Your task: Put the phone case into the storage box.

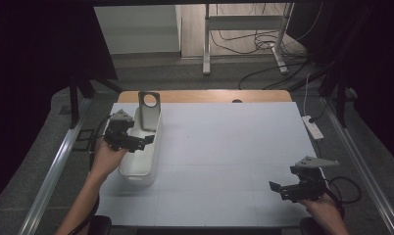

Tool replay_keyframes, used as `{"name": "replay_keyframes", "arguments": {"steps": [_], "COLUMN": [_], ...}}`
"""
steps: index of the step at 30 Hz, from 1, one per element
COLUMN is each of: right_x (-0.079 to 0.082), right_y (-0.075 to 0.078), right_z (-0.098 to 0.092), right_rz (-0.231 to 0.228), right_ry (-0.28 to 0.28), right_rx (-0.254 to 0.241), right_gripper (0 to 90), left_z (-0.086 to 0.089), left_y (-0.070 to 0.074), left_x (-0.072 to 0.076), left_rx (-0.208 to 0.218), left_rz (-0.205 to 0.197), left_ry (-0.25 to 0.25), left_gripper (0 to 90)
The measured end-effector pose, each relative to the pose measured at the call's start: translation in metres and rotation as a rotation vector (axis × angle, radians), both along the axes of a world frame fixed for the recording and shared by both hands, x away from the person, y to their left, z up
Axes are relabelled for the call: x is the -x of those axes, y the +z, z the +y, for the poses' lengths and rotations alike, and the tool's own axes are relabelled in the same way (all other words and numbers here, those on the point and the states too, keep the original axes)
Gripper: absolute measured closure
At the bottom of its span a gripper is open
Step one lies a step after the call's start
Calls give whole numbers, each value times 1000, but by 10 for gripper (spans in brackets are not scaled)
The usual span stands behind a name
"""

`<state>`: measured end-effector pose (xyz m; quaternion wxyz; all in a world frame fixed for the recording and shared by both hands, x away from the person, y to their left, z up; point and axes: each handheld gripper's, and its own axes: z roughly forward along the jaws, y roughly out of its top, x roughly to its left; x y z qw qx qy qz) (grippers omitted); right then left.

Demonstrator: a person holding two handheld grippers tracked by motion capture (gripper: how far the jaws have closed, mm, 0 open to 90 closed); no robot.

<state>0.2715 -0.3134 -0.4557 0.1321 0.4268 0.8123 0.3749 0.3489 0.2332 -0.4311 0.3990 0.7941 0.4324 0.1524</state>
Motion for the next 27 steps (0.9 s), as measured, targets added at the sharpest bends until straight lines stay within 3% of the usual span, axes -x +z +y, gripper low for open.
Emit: {"name": "replay_keyframes", "arguments": {"steps": [27], "right_x": [0], "right_y": [0], "right_z": [0], "right_rz": [1], "right_ry": [3], "right_rx": [1], "right_gripper": [0], "left_z": [-6], "left_y": [-9], "left_x": [30], "left_rx": [23], "left_rz": [-11], "left_ry": [-24], "left_gripper": [0]}}
